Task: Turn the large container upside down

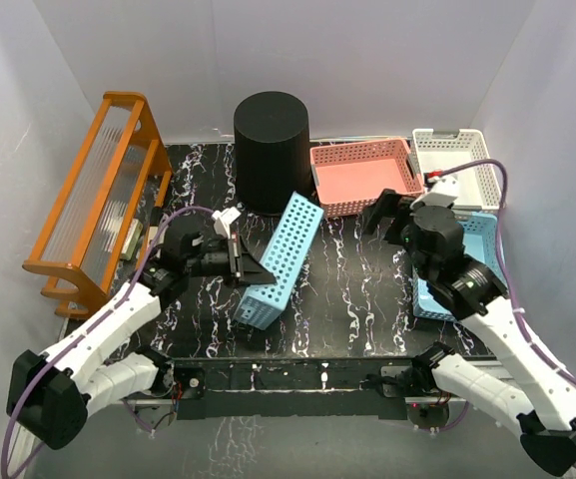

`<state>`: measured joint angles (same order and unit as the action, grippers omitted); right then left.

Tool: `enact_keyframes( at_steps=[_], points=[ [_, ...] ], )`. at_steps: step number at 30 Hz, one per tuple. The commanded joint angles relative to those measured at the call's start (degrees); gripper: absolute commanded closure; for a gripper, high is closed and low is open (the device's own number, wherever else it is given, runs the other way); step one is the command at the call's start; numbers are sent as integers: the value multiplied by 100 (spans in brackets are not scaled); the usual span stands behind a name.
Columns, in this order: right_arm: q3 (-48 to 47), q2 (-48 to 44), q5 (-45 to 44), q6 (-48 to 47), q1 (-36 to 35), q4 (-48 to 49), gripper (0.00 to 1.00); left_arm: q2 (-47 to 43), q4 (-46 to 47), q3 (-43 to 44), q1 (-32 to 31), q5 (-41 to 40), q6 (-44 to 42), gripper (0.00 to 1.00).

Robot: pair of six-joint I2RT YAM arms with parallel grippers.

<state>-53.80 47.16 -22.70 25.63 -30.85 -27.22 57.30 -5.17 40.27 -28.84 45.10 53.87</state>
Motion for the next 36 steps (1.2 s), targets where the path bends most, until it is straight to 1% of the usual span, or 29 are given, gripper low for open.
enact_keyframes(
  at_steps=[1, 2, 4, 9, 13, 17, 21, 25, 28, 36],
  points=[
    [-406, -447, -778, -267, 20, -92, 2, 150, 2907, -291, -537, 341, 1470, 100],
    [-417, -502, -835, -293, 20, -84, 2, 316, 3436, -354, -660, 319, 1712, 100],
    [-406, -563, -872, -337, 20, -88, 2, 674, 4201, -383, -946, 277, 2046, 100],
    [-403, -546, -886, -305, 18, -228, 2, 1523, 5483, -460, -1477, 133, 2550, 100],
    [-395, -575, -942, -315, 18, -238, 2, 1900, 6598, -673, -1630, 5, 3028, 100],
    [-377, -568, -950, -356, 18, -198, 2, 2076, 7109, -876, -1677, -142, 3258, 100],
    [-349, -520, -891, -355, 20, -162, 2, 2307, 7887, -1124, -1678, -416, 3604, 100],
    [-292, -530, -838, -331, 18, -127, 2, 2623, 8935, -1442, -1675, -842, 4092, 100],
    [-263, -543, -810, -319, 18, -117, 2, 2949, 9688, -1603, -1694, -1008, 4427, 100],
    [-206, -558, -793, -301, 18, -127, 2, 3437, 10597, -1977, -1696, -1296, 4874, 100]
  ],
)
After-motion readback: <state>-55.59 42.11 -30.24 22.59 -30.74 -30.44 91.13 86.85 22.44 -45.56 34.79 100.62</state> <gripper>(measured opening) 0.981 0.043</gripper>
